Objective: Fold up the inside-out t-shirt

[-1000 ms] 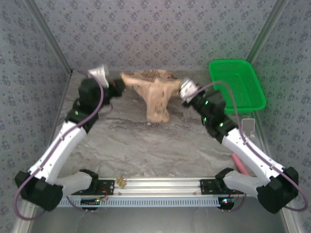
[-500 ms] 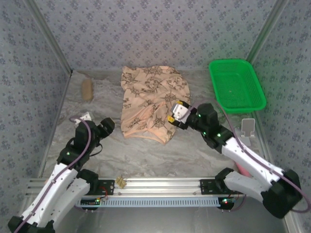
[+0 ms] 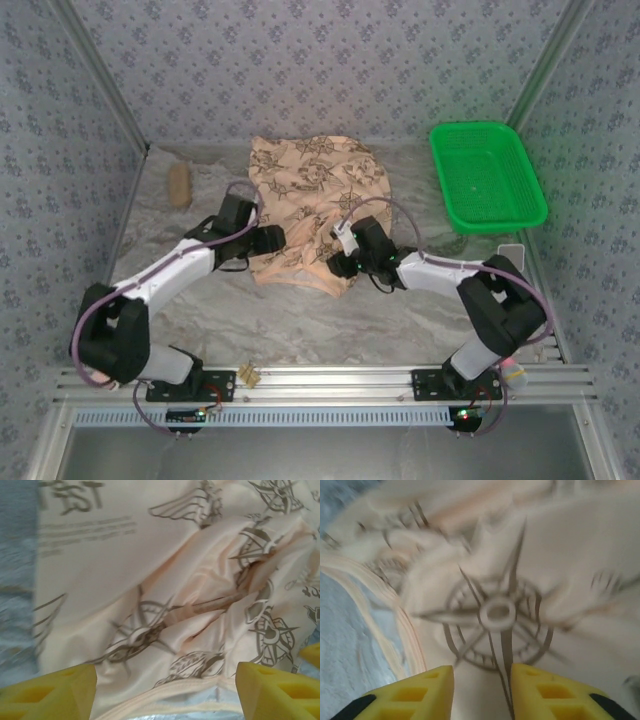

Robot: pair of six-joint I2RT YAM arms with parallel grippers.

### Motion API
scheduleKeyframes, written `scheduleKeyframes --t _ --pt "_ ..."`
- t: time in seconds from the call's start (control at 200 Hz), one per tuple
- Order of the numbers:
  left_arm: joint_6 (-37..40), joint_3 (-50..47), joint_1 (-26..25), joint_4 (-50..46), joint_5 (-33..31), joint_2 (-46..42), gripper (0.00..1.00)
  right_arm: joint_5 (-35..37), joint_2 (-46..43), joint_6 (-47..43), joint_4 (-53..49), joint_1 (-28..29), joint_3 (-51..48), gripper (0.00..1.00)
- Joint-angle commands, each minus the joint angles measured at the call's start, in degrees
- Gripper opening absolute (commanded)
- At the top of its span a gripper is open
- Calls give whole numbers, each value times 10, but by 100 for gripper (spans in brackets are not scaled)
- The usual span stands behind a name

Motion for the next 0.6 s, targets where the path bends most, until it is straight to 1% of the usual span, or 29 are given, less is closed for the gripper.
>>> scheduleKeyframes --t 0.0,0.075,0.11,0.145,0.205,0.235,0.32,0.375,0.39,0.405,0.425,0.435,0.445,0.46,0.485,0.535,0.56,0.595 --pt "34 29 -14 26 25 32 74 -25 15 77 23 27 -40 24" --pt "39 49 -20 36 34 60 74 -40 9 84 20 47 -73 12" --pt "52 62 -26 37 41 76 74 -53 -1 87 25 55 -92 8" --pt "71 75 -34 36 49 97 73 -71 -15 85 27 61 -111 0" --pt "99 100 -52 31 50 133 72 -110 -47 72 14 64 -133 0" --pt "110 111 -61 30 50 150 70 -116 -66 67 1 62 -138 0" --pt "124 135 -90 27 50 192 64 -102 -120 52 -58 44 -138 0" --pt "121 138 -103 33 38 209 57 -86 -152 41 -100 20 -130 0" --pt "119 138 -107 35 35 211 56 -78 -160 42 -109 12 -127 3" --pt "117 138 -111 36 34 215 55 -64 -166 44 -126 3 -125 8" --pt "115 138 -116 35 33 220 55 -48 -171 49 -144 -9 -119 21" --pt "114 138 -119 35 33 221 55 -41 -175 52 -153 -16 -116 25" --pt "113 138 -121 34 33 223 55 -34 -178 54 -159 -22 -113 32" --pt "112 137 -125 33 32 224 54 -30 -184 55 -167 -33 -110 37" --pt "109 133 -131 32 31 227 54 -28 -191 54 -173 -50 -106 39" --pt "96 121 -145 38 28 227 54 -14 -211 65 -178 -79 -101 40" --pt "88 111 -151 46 29 226 53 5 -221 77 -173 -88 -100 41" --pt "75 98 -160 59 40 224 53 27 -231 98 -162 -97 -91 46"
